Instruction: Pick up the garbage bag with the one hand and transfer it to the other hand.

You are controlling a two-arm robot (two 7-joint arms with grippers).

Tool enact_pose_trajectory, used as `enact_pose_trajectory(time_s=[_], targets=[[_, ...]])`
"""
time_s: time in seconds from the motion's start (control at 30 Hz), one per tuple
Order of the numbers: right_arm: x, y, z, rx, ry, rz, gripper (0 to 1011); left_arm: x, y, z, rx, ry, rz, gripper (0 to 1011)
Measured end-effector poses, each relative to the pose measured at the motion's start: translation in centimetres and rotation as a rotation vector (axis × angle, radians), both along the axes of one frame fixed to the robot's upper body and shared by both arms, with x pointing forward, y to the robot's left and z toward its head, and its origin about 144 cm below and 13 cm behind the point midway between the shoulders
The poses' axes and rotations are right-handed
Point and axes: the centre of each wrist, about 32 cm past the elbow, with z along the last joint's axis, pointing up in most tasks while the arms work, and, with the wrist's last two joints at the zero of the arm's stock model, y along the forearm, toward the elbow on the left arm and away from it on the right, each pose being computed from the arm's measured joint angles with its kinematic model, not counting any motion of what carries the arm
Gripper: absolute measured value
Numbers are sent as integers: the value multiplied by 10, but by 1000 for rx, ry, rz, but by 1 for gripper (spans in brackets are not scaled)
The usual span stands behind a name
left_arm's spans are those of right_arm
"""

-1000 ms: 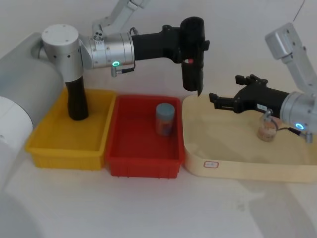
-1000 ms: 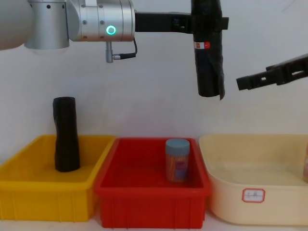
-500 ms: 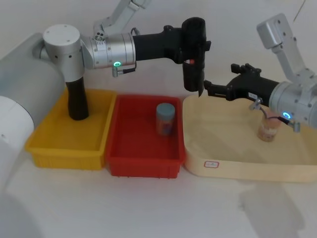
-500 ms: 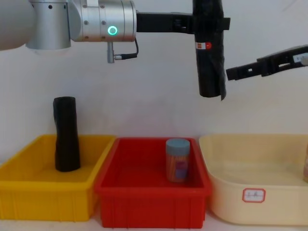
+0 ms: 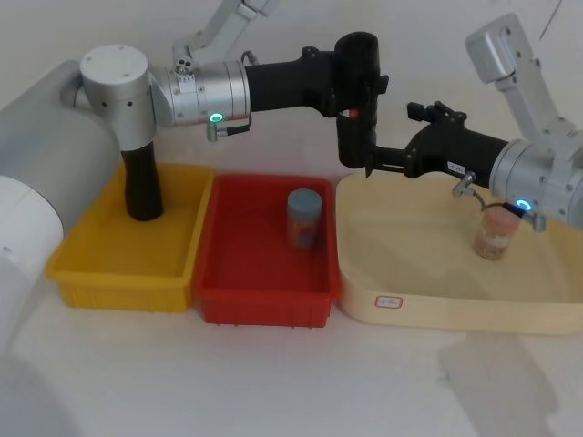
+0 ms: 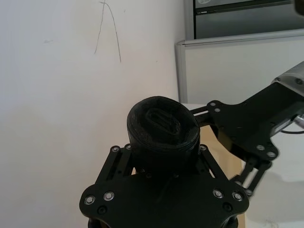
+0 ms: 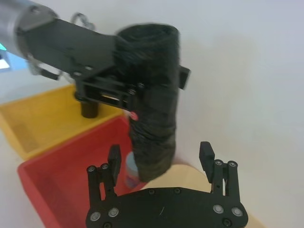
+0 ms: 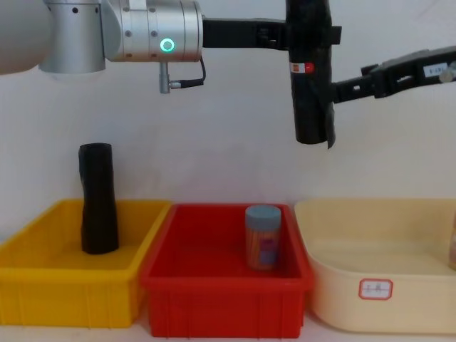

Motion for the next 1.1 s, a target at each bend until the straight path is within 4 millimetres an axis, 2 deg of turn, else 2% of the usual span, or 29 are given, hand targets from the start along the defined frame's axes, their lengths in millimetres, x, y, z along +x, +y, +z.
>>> enact_pose_trajectory(time_s=[0.43,1.1], targets=[[4,-1,6,6,-42,121,1001,0,0,0,0,0,0,390],[10,2,2,1,-42,125,1001,0,0,0,0,0,0,390]])
